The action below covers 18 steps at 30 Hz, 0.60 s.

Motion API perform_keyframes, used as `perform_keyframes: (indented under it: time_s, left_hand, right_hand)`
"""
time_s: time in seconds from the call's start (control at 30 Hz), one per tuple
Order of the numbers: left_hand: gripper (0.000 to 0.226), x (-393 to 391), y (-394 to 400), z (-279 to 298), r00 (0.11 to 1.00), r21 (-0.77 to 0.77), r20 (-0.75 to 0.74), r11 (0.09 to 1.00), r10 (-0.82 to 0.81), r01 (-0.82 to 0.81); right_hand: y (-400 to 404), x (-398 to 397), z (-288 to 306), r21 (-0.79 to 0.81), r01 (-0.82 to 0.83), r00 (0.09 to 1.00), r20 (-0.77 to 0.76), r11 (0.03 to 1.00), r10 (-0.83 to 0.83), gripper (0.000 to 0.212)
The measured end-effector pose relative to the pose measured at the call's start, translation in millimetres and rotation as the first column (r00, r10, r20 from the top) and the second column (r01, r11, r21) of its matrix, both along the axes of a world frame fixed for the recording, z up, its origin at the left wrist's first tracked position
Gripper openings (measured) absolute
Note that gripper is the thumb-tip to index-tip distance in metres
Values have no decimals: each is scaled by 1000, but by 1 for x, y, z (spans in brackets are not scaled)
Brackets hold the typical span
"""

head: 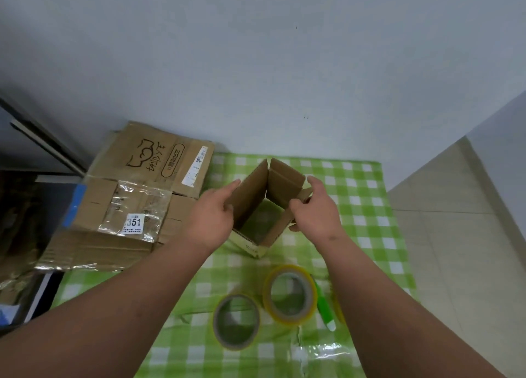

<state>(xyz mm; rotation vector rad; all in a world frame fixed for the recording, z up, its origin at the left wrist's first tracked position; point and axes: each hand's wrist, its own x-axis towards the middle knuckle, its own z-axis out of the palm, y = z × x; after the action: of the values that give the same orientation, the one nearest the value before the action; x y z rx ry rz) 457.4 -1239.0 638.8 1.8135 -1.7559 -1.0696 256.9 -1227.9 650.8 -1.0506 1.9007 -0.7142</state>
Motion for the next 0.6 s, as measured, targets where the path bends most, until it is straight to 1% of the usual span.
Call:
perform_keyframes:
  time_s: [0.07,0.1,0.13,0.2,0.27,0.33,0.43,0.53,0.6]
  left_hand:
    - [49,1,-7,3,999,-37,51,999,14,-12]
    - [47,2,-12,5,997,-58,67,998,21,-18]
    - [44,2,-17,7,997,-75,73,997,32,-26]
    - [36,3,-25,10,996,-53,18,995,90,-89]
    - [28,1,-32,13,978,26,-73,981,195,-194]
    - [25,-1,-36,13,952,75,-116,958,284,-277]
    - [20,-4,-41,11,951,36,-45,952,307,-305]
    - [13,-7,-45,8,934,-1,7,934,358,-358]
    - [16,-9,-45,8,909,-19,43,910,415,-414]
  right_hand:
    - [1,0,2,23,23,999,41,999,-24,67]
    - [2,1,3,22,22,999,38,1000,-22,63]
    - [3,1,3,11,13,1000,12,1000,-13,54]
    - [6,2,3,-27,-13,995,-98,1000,11,33]
    - [8,3,0,-59,-40,973,-228,997,25,19]
    - [9,3,-5,-60,-46,949,-315,997,25,18]
    - [9,0,-11,-88,-61,919,-395,994,21,26]
    - [3,-5,-14,-175,-168,934,-344,970,100,30]
    - [0,-7,-17,-222,-238,940,-298,946,167,32]
